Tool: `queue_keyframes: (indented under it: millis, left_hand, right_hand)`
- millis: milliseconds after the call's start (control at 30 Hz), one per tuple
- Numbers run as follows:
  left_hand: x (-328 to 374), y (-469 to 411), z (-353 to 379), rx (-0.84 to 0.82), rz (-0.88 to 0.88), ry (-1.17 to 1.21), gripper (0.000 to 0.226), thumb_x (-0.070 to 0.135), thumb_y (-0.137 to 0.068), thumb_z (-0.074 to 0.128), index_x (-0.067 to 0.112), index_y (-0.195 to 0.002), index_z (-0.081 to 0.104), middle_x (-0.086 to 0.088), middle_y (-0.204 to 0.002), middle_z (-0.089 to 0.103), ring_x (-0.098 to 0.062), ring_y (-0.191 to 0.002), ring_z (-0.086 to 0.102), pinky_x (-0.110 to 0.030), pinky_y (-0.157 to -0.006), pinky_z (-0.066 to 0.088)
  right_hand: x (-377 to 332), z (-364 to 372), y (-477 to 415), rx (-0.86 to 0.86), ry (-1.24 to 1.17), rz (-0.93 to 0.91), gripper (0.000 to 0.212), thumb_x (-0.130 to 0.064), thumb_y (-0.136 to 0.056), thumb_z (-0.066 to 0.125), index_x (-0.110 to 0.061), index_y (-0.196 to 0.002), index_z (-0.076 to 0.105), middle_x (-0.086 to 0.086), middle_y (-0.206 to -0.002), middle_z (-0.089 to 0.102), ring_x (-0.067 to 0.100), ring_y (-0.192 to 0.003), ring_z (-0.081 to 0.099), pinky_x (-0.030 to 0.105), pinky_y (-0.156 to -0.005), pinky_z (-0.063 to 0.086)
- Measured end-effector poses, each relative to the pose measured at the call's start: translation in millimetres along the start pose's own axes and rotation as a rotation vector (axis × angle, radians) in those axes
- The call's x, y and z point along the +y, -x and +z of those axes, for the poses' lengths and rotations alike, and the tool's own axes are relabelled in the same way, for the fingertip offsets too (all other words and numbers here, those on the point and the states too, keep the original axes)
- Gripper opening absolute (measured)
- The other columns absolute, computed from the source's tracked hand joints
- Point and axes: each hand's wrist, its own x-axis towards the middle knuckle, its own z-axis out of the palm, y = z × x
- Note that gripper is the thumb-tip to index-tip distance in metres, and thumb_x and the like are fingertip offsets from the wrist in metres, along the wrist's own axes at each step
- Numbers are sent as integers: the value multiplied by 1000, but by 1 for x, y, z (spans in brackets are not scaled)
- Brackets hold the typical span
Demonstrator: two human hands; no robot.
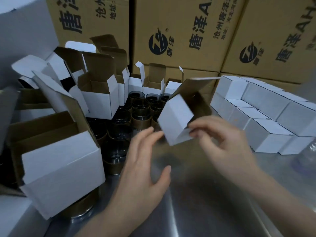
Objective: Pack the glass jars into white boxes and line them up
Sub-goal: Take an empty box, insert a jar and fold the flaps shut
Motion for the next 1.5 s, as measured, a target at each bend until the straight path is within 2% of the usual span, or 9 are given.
queue_keyframes:
  millis: [167,333,500,633,733,833,967,1067,1500]
  left_hand:
    - [3,0,1,-20,-43,-7,98,38,-77,78,74,-136,9,36,-153,-9,28,-133,-5,-5,-97,15]
    - [4,-2,-2,-73,-100,77,84,70,-64,57,77,-132,9,35,-149,10,23,-136,9,4,-95,19]
    - [-3,0,1,-88,-123,63,92,48,-70,79,80,-125,13,34,-145,19,21,-133,15,0,-96,18]
    - [-8,1,1,-108,-144,74,99,31,-72,85,79,-124,16,44,-140,19,25,-131,18,-13,-104,24]
    - [-8,1,1,-127,-192,109,98,29,-69,87,76,-123,20,46,-136,25,10,-133,34,-37,-113,37]
    - [-10,1,2,-134,-191,130,98,27,-68,88,74,-123,22,43,-134,29,8,-131,38,-39,-111,40]
    - [-12,1,2,-148,-183,139,98,29,-70,86,73,-125,20,45,-134,27,13,-130,35,-35,-111,39]
    - [-13,0,2,-157,-188,144,97,31,-71,85,73,-128,18,43,-138,26,11,-133,34,-37,-112,38]
    - [-14,-3,4,-178,-207,131,101,35,-72,85,76,-129,13,40,-146,17,10,-137,27,-43,-114,35]
  right_hand:
    - [-28,5,30,-123,-61,-99,19,1,-83,59,-8,-91,73,-4,-90,68,10,-86,65,25,-77,51]
    - [-37,10,39,-178,-117,-115,20,2,-84,60,-9,-95,73,-4,-94,67,10,-86,65,23,-76,52]
    - [-33,3,26,19,-139,-86,25,-3,-82,52,-14,-83,74,-14,-81,68,2,-75,65,17,-70,50]
    - [-3,-2,-20,266,-313,249,31,-2,-79,45,-21,-73,68,-7,-68,68,8,-56,59,17,-56,46]
    - [42,4,-68,267,-164,427,28,-5,-85,48,-24,-86,69,-13,-76,65,2,-68,61,17,-65,51]
    - [93,17,-107,177,-14,554,30,-12,-89,51,-17,-115,64,-6,-100,61,-7,-64,56,3,-57,40]
    - [145,40,-137,-56,46,665,48,-21,-92,55,-15,-139,48,7,-132,55,16,-99,53,28,-91,44]
    - [160,54,-148,-185,64,744,60,-27,-91,59,-19,-147,39,8,-146,46,26,-128,46,33,-100,37]
    - [177,74,-159,-239,78,814,71,-17,-82,77,-14,-144,41,13,-141,48,30,-125,48,33,-89,39]
